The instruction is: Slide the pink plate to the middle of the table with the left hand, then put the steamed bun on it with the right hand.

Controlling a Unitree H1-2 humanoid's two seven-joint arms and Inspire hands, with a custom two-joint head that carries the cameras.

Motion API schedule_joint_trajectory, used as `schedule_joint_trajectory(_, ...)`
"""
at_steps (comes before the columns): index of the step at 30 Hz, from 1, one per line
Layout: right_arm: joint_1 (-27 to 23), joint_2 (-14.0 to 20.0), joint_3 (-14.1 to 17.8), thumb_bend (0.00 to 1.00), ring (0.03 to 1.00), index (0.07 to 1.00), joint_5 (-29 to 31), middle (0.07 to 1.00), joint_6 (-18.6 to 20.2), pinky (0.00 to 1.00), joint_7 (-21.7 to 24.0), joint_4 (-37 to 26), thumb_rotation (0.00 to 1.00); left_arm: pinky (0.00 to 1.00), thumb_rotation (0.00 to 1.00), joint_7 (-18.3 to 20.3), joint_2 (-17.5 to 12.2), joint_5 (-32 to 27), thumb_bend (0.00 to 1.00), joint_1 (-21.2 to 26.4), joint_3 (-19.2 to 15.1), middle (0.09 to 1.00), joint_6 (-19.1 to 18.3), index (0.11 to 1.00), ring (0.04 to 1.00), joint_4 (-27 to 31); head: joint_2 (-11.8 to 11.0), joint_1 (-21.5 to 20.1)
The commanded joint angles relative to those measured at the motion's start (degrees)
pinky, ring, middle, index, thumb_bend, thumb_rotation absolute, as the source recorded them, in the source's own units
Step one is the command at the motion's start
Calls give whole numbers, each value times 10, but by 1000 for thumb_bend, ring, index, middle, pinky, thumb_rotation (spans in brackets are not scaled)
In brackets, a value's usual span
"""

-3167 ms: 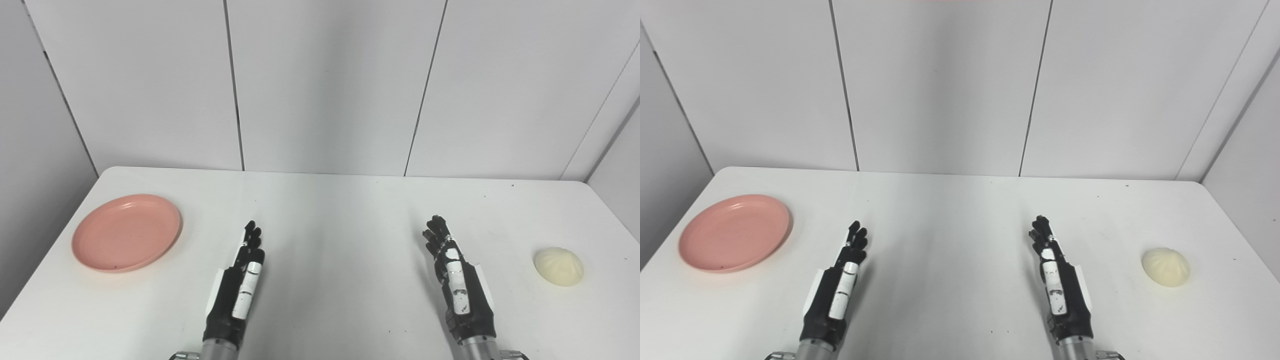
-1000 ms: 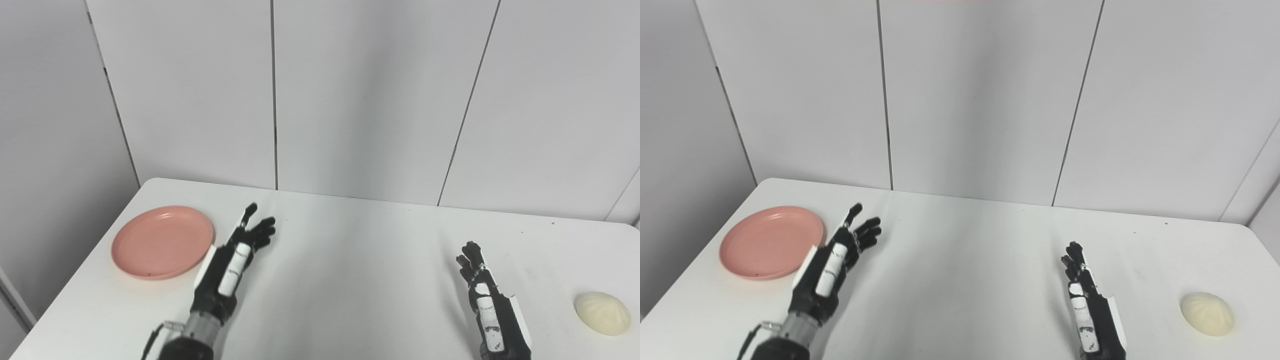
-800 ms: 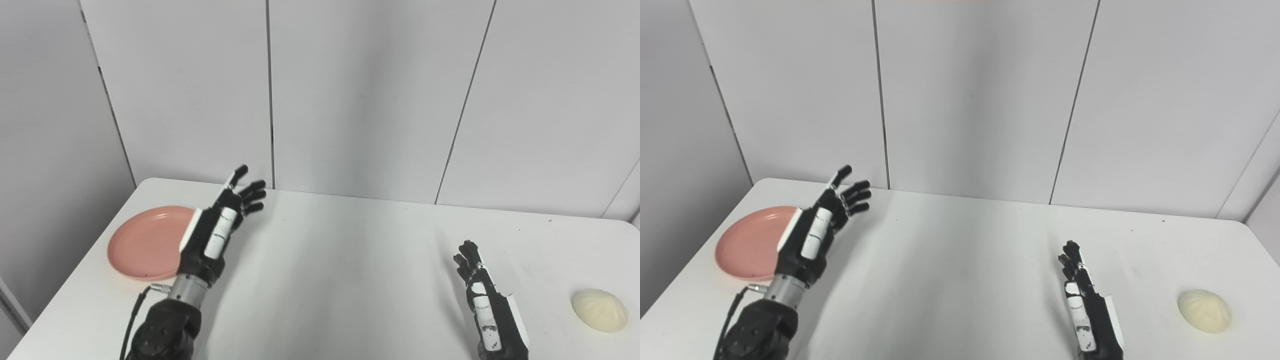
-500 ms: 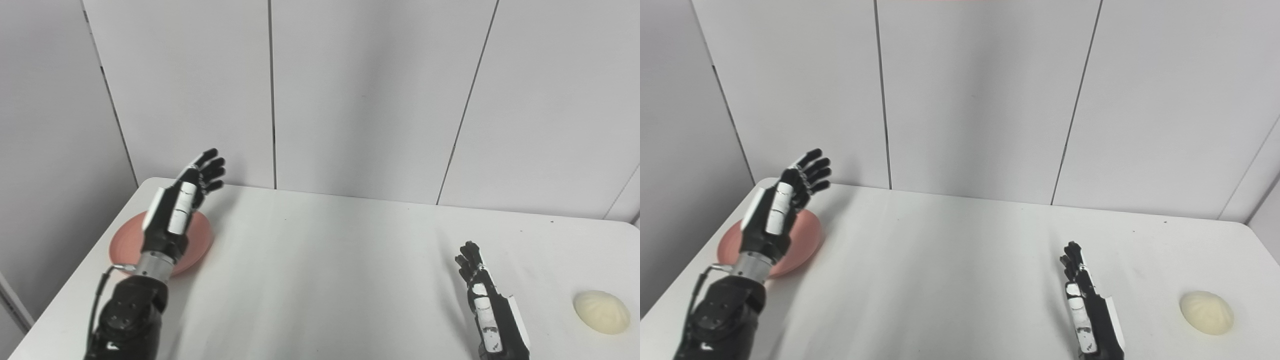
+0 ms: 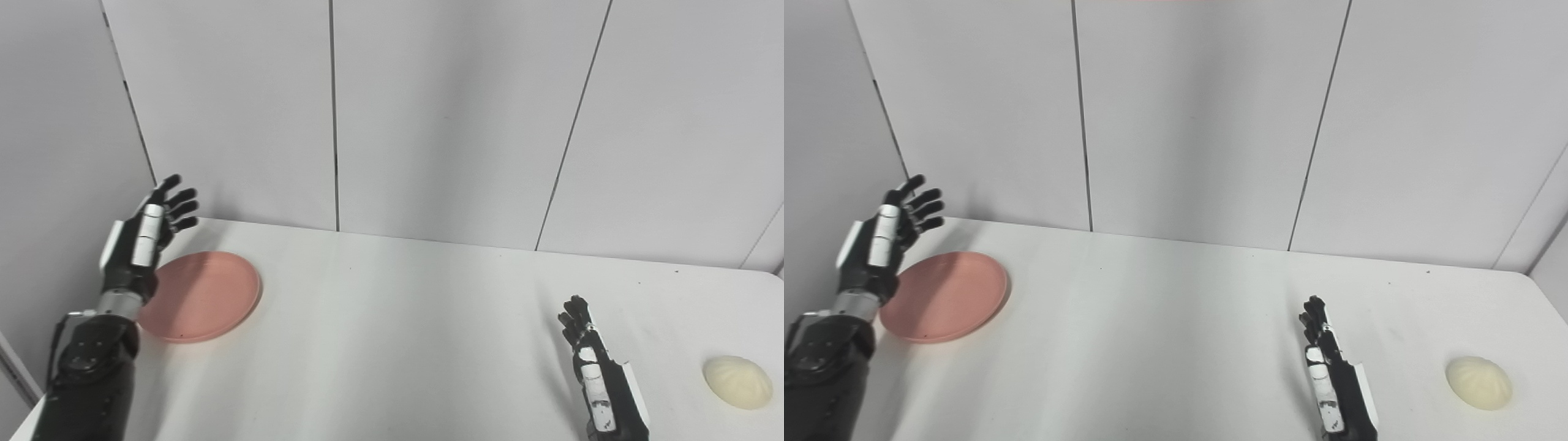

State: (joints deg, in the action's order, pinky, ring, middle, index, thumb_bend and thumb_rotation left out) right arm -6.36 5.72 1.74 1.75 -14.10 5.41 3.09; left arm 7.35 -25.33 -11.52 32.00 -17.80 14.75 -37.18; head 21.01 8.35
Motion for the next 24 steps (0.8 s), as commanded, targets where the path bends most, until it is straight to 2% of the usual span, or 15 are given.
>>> schedule_joint_trajectory(1,32,-13,-6,589,957,980,2,969,5,997,-3,36,1000,747,929,11,-29,-12,838,49,-8,811,62,872,797,-38,0,1)
schedule_joint_trajectory(5,29,-15,-5,577,957,977,5,967,4,998,-4,41,1000,769,945,10,-51,-11,829,73,-9,818,112,875,809,-127,-1,-1)
schedule_joint_trajectory(10,28,-15,-7,554,954,976,1,964,6,1000,-5,42,1000,755,952,6,-66,-10,804,92,-20,817,121,868,795,-208,-1,-3)
schedule_joint_trajectory(20,30,-16,-8,569,944,969,0,957,12,994,-5,35,1000,705,901,4,-66,-18,785,104,-34,791,121,842,774,-281,1,-6)
schedule_joint_trajectory(24,31,-16,-8,543,960,983,-3,971,20,1000,-5,29,1000,738,901,11,-62,-17,792,103,-32,799,121,847,795,-291,3,-6)
